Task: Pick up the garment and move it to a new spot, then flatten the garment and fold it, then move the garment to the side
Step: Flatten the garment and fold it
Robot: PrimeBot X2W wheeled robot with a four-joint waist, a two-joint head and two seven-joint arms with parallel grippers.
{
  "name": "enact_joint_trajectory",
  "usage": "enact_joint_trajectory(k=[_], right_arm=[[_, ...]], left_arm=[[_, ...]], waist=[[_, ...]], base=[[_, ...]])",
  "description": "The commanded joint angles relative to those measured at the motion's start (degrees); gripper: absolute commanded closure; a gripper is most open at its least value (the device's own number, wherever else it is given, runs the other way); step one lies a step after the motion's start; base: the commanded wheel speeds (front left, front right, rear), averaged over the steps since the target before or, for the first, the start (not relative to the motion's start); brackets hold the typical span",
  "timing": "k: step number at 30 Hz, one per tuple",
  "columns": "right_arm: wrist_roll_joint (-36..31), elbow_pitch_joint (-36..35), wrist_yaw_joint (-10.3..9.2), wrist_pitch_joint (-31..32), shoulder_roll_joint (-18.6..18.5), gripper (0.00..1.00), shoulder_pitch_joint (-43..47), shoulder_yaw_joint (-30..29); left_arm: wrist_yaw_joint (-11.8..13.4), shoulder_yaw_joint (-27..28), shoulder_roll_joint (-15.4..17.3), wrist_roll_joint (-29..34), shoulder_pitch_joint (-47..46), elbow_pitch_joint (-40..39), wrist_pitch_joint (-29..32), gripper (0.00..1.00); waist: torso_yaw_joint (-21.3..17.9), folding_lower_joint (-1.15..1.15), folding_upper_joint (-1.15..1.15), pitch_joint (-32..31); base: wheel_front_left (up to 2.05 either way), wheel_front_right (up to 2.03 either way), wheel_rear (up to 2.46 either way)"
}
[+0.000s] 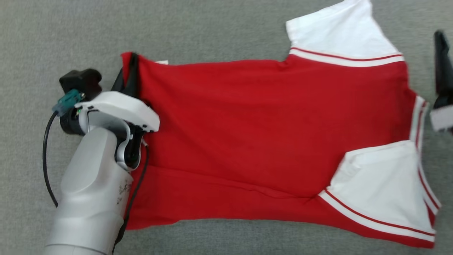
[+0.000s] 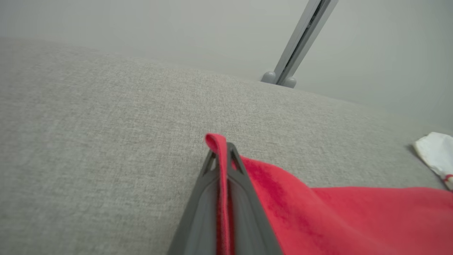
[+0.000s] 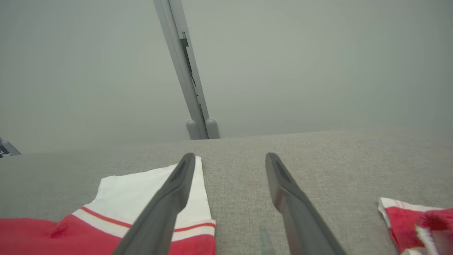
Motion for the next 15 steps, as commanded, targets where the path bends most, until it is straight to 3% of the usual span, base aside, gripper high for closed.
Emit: enact_joint_trajectory(k=[1, 9, 15], right_arm=[[0.85, 1.99, 0.0, 0.91, -1.47, 0.0, -3.89, 1.02], [3.84, 16.73, 0.0, 7.53, -6.16, 0.0, -21.63, 9.55], [5.43, 26.31, 0.0, 12.24, -7.17, 0.0, -27.81, 14.88]], left_arm=[[-0.37, -0.96, 0.03, -0.56, -1.32, -0.22, -0.66, 1.0], [0.04, -10.23, -0.18, -5.82, -3.23, -2.06, -2.45, 1.0], [1.4, -15.63, -0.19, -9.25, -4.21, -2.27, -3.08, 1.0]], waist=[[4.07, 0.0, 0.0, 4.21], [8.58, 0.0, 0.0, 6.92], [9.93, 0.0, 0.0, 6.7]], base=[[0.0, 0.0, 0.0], [0.0, 0.0, 0.0], [0.0, 0.0, 0.0]])
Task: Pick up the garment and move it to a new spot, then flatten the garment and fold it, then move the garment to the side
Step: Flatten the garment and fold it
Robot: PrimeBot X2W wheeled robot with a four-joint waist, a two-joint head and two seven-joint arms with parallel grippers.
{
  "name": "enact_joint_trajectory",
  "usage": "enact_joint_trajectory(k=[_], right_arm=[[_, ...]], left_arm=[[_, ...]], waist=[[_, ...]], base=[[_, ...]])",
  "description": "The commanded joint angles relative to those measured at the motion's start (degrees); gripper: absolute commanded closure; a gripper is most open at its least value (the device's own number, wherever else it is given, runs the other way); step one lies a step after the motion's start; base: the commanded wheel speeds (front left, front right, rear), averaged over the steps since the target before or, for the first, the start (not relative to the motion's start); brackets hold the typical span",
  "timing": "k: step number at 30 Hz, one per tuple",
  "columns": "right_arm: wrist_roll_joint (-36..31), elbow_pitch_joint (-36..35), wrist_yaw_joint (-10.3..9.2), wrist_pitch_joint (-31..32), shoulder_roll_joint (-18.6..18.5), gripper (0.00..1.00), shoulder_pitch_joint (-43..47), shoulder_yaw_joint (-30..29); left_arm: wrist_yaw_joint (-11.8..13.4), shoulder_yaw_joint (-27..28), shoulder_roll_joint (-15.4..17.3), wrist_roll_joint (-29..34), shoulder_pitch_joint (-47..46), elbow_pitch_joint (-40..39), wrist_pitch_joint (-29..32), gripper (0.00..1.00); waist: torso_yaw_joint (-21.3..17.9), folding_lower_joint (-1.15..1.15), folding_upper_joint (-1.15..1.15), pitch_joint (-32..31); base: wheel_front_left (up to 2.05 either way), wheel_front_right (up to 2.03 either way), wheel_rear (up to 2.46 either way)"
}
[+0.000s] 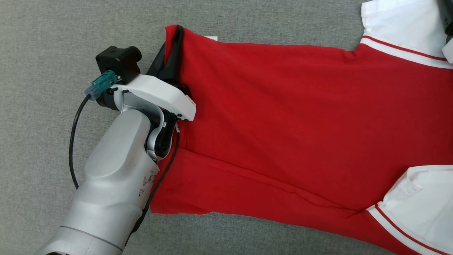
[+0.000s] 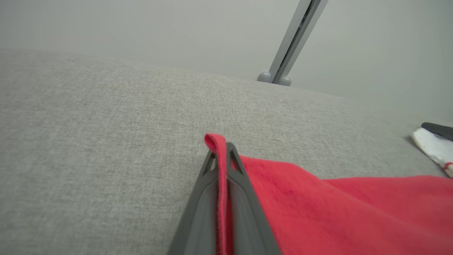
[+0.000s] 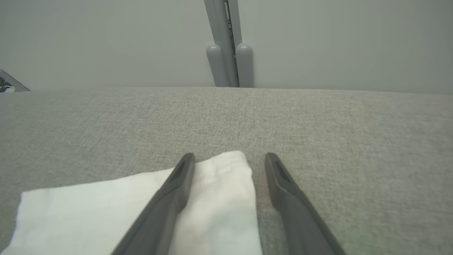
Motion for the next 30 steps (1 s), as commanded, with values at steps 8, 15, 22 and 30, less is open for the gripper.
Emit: enact_joint_trajectory(k=[8, 15, 22, 30], right_arm=[[4.96, 2.31, 0.0, 1.53, -2.3, 1.0, -2.07, 6.94], [9.99, -4.29, 0.0, -6.98, -5.13, 1.0, 0.9, 8.68], [12.47, -11.01, 0.0, -14.63, -7.44, 1.0, 7.2, 7.06], [12.92, -17.46, 0.0, -18.21, -5.82, 1.0, 16.58, 6.73]], left_arm=[[1.41, -2.05, 0.11, -2.2, 0.24, 1.69, -0.63, 1.0], [1.72, -0.36, 2.91, -0.51, 1.73, -0.75, -0.93, 1.0], [3.01, 0.89, 6.46, -0.58, 5.16, -6.1, -0.23, 1.0], [4.2, 1.83, 10.14, -2.91, 11.64, -13.63, 3.56, 1.0]], waist=[[-0.44, 0.0, 0.0, -1.07], [-2.64, 0.0, 0.0, -3.32], [-5.54, 0.0, 0.0, -6.69], [-8.41, 0.0, 0.0, -9.7]], base=[[0.0, 0.0, 0.0], [0.0, 0.0, 0.0], [0.0, 0.0, 0.0], [0.0, 0.0, 0.0]])
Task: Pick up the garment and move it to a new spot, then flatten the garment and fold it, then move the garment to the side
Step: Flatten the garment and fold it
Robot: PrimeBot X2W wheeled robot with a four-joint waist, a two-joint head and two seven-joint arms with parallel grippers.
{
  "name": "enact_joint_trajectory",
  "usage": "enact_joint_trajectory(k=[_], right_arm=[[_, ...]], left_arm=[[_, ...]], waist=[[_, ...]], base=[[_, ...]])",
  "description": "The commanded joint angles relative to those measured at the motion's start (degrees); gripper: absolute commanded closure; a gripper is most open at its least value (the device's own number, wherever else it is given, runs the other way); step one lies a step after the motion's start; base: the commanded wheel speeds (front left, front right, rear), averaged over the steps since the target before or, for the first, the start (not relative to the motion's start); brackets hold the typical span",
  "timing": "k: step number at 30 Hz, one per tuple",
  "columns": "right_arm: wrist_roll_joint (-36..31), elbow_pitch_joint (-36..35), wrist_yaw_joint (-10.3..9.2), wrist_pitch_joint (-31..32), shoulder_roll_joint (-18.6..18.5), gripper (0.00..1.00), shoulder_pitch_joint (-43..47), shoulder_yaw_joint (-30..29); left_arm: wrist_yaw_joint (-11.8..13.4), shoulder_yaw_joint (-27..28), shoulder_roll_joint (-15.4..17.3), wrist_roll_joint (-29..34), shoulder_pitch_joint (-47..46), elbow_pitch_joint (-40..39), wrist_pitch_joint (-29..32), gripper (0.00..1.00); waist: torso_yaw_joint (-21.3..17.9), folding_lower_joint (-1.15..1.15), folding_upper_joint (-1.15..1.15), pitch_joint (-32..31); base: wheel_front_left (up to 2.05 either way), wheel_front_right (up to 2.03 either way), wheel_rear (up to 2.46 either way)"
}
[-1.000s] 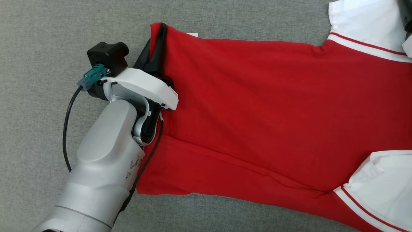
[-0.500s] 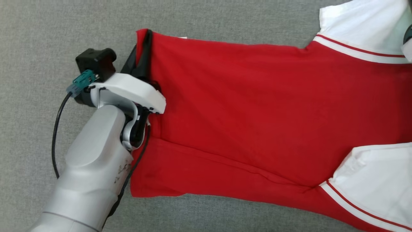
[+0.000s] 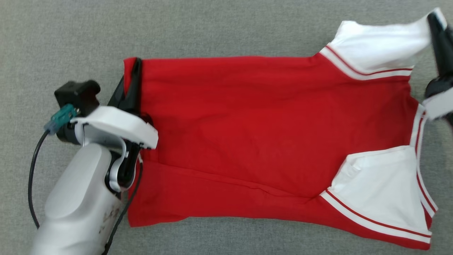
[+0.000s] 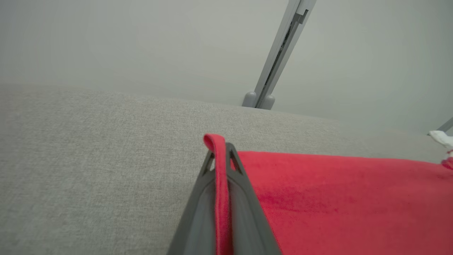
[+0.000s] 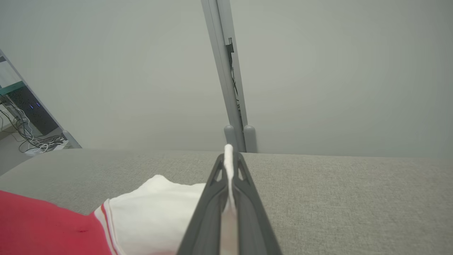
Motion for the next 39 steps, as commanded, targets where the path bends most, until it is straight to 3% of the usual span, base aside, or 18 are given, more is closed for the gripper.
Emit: enact_joint_trajectory(k=[1, 12, 21, 25, 26, 27, 28, 35, 39], right_arm=[[0.22, -2.18, 0.0, -1.41, 1.0, 1.0, 3.86, -0.17], [3.48, -13.25, 0.0, -4.87, 7.83, 1.0, 27.17, -4.59], [3.36, -16.99, 0.0, -3.7, 11.29, 1.0, 38.74, -9.87], [2.56, -18.16, 0.0, -1.21, 13.51, 1.0, 43.03, -11.35], [2.27, -18.17, 0.0, -0.67, 14.06, 0.71, 43.57, -11.31], [1.43, -18.14, 0.0, -0.33, 14.36, 0.39, 43.89, -11.29], [0.88, -18.12, 0.0, -0.07, 14.83, 0.0, 44.16, -11.41], [-10.39, -20.05, 0.0, -4.57, 17.62, 0.0, 44.03, -14.68], [-17.81, -23.05, 0.0, -5.87, 20.22, 0.0, 43.41, -19.04]], left_arm=[[0.27, 0.66, 1.03, -1.35, 2.73, -2.05, 0.79, 1.0], [2.03, 2.9, 6.12, -6.27, 17.64, -13.85, 4.75, 1.0], [3.2, 4.95, 9.57, -9.05, 25.13, -20.57, 6.54, 1.0], [3.51, 4.98, 9.55, -11.55, 28.61, -21.88, 8.47, 0.98], [3.72, 4.75, 9.42, -11.69, 29.01, -21.48, 8.87, 0.57], [4.08, 4.61, 9.44, -11.46, 29.47, -21.05, 8.81, 0.0], [4.31, 4.6, 9.23, -11.22, 29.8, -20.74, 8.32, 0.0], [8.88, 4.68, 7.93, -2.97, 30.81, -20.92, -1.52, 0.0], [10.88, 6.0, 6.72, 2.3, 29.91, -23.05, -3.84, 0.0]], waist=[[-1.3, 0.0, 0.0, -1.46], [-4.54, 0.0, 0.0, -5.54], [-5.19, 0.0, 0.0, -7.44], [-5.47, 0.0, 0.0, -8.27], [-5.52, 0.0, 0.0, -8.35], [-5.59, 0.0, 0.0, -8.44], [-5.65, 0.0, 0.0, -8.48], [-5.95, 0.0, 0.0, -9.21], [-5.81, 0.0, 0.0, -10.17]], base=[[0.0, 0.0, 0.0], [0.0, 0.0, 0.0], [0.0, 0.0, 0.0], [0.0, 0.0, 0.0], [0.0, 0.0, 0.0], [0.0, 0.0, 0.0], [0.0, 0.0, 0.0], [0.0, 0.0, 0.0], [0.0, 0.0, 0.0]])
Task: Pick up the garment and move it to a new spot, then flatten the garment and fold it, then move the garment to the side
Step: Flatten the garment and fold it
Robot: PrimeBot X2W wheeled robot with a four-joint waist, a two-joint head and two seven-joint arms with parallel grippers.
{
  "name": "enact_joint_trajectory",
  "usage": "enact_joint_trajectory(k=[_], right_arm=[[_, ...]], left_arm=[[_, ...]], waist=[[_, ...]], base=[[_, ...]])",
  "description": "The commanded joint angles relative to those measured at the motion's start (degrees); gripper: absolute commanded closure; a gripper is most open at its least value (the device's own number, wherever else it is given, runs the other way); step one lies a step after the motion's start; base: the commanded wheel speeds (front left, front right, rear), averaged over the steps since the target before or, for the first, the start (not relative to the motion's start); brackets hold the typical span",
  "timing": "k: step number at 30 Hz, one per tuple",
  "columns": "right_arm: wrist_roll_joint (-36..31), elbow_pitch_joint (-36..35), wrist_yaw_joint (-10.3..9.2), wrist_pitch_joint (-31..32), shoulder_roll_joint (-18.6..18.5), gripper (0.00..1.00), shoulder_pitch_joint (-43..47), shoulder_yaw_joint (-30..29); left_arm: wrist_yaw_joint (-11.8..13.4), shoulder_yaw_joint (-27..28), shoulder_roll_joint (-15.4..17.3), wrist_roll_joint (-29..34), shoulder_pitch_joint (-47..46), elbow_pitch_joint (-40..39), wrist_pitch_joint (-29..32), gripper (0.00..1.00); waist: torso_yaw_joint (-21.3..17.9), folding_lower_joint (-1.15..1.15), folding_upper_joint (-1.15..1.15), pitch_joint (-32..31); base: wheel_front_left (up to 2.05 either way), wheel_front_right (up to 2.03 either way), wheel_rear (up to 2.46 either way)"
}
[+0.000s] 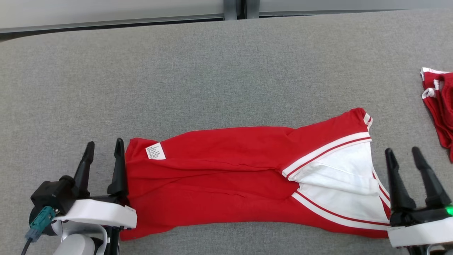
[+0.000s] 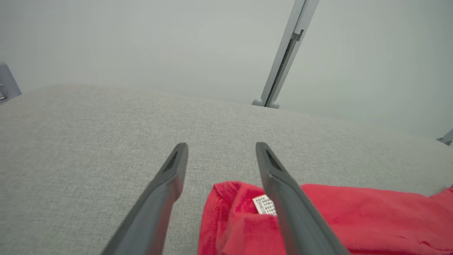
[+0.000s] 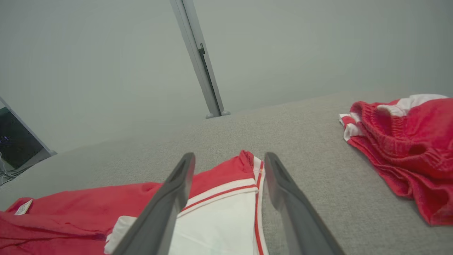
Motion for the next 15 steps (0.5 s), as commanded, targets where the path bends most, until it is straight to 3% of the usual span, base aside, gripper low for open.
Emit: enact_joint_trajectory(k=[1, 7, 15], right_arm=[[-2.3, -1.32, 0.0, -0.2, 0.52, 0.0, -0.76, -1.33], [-9.29, -5.27, 0.0, 2.5, 2.62, 0.0, -0.78, -4.03], [-11.26, -6.07, 0.0, 5.35, 4.07, 0.0, 1.36, -3.3]], left_arm=[[0.47, 0.83, -0.49, 1.88, -0.62, -1.12, -0.5, 0.0], [-0.24, 3.76, -3.66, 8.63, 0.42, -5.51, -0.66, 0.0], [-1.21, 3.16, -5.26, 12.37, 4.1, -3.72, -0.68, 0.0]], waist=[[0.07, 0.0, 0.0, -0.59], [-0.19, 0.0, 0.0, -3.07], [-0.23, 0.0, 0.0, -5.65]], base=[[0.0, 0.0, 0.0], [0.0, 0.0, 0.0], [0.0, 0.0, 0.0]])
